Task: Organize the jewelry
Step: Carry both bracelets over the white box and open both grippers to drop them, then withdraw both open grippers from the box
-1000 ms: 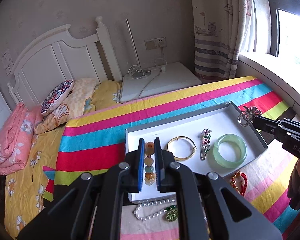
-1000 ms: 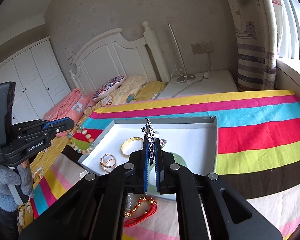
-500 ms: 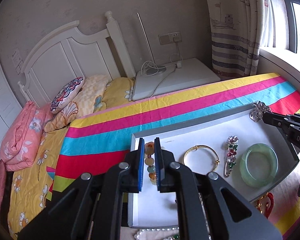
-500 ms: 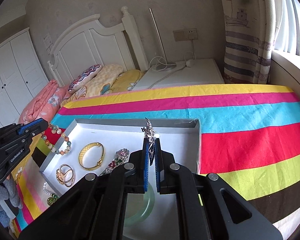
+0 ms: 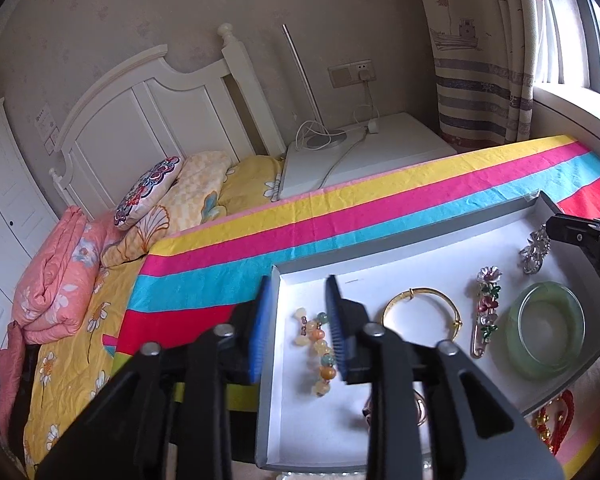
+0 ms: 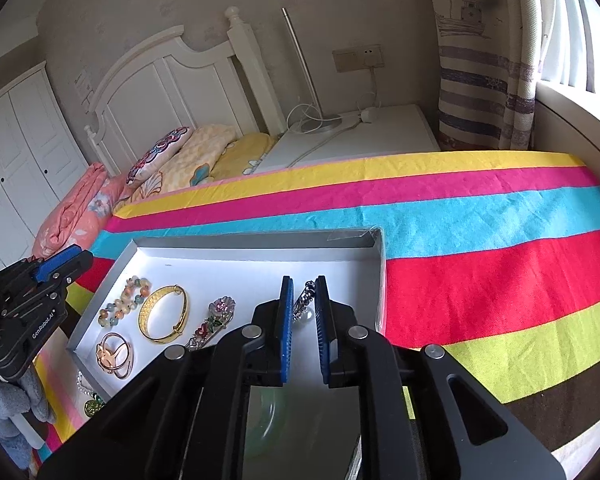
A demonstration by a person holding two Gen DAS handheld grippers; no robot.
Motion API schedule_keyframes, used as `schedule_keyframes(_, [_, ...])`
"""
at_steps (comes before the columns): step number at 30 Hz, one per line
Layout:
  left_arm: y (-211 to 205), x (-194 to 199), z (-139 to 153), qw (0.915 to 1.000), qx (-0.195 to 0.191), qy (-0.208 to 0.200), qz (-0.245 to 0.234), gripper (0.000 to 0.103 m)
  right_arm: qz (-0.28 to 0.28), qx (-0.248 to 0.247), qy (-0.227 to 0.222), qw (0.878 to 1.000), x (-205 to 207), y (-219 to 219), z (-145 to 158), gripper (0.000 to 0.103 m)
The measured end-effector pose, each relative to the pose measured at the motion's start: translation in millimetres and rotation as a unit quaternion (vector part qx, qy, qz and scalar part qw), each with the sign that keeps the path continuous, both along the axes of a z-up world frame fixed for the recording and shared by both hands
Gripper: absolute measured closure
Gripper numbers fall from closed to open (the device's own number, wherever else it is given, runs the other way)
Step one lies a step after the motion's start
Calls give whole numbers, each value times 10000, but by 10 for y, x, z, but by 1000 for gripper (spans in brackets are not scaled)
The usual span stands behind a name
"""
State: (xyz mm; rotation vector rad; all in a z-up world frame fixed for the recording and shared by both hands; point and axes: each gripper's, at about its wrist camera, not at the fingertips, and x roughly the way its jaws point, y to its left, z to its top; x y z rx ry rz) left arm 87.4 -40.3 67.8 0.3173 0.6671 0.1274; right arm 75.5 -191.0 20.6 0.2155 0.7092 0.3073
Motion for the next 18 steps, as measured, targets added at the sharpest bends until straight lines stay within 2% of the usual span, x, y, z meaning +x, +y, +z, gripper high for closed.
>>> schedule_keyframes(2, [12, -66, 41, 9999, -29, -114, 13, 48, -11, 19, -8, 10000, -30, -10, 9, 74])
schedule_keyframes(4, [19, -134, 80, 9998, -49, -181, 26, 47, 17, 46, -80, 10000, -89, -10, 40, 62])
schedule_keyframes(7, [39, -259, 145, 9995, -169, -272, 30, 44, 45, 52, -230, 9997, -197, 12, 139, 61])
schedule_keyframes(9, [48, -382, 186, 9991, -241, -359, 36, 36, 76, 39, -348, 9994, -301, 35, 215, 56])
schedule_keyframes(11, [39, -525, 211, 9988, -257, -406, 59, 30, 136, 0, -452, 9989, -441, 69, 291, 40])
schedule_keyframes(13, [47, -703, 215, 9986, -341, -402, 90, 22, 226, 1, -558, 9982, -636, 98, 351, 32])
schedule_keyframes(15, [111, -907, 180, 9975, -562, -397, 149, 12, 370, -9, -660, 9971, -857, 135, 388, 30])
schedule_keyframes(18, [274, -1216, 69, 9947, -895, -275, 421, 10, 590, -253, -798, 9947, -1183, 220, 385, 28])
